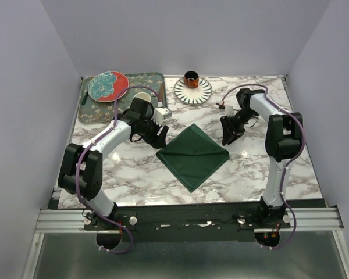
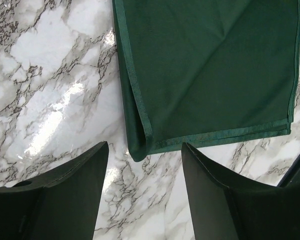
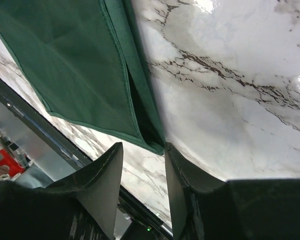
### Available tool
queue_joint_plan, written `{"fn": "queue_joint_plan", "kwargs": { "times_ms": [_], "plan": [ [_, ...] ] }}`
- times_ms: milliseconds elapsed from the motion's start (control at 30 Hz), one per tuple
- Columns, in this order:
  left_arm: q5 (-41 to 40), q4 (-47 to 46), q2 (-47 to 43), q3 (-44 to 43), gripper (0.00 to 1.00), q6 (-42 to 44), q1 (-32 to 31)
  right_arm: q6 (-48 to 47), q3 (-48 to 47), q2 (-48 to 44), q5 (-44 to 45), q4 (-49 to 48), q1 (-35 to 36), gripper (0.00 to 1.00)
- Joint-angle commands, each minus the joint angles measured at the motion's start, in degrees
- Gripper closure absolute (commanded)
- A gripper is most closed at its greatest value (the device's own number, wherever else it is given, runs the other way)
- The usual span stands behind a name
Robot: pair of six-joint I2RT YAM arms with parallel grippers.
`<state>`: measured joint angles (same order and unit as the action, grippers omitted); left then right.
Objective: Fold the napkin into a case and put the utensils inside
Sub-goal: Smooth out the upper triangle-folded napkin at the center of the board.
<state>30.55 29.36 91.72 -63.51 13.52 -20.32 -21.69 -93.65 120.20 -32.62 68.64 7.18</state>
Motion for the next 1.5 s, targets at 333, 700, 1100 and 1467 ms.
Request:
{"fn": "queue_joint_plan", "kwargs": {
  "times_ms": [333,700,1100,1467],
  "plan": [
    [-0.49,0.87,1.18,-1.09,0.3,-1.04,0.36,1.57,6.28,1.35,-2.36,-2.11,0.2,0.68],
    [-0.58,1.4,1.26,-1.27,0.31,-0.6,0.37,1.83,9.36,-1.2,-1.04,-2.9,0.29,0.84],
    [0.83,2.01,7.06,-3.99,0.54,-1.74,0.19,3.67,10.41,-0.23,0.63,-5.1,0.2,0.97],
    [0.66,3.07,10.76,-4.35,0.73,-1.83,0.01,3.94,11.82,-0.41,1.68,-5.97,0.2,0.99]
  ]
}}
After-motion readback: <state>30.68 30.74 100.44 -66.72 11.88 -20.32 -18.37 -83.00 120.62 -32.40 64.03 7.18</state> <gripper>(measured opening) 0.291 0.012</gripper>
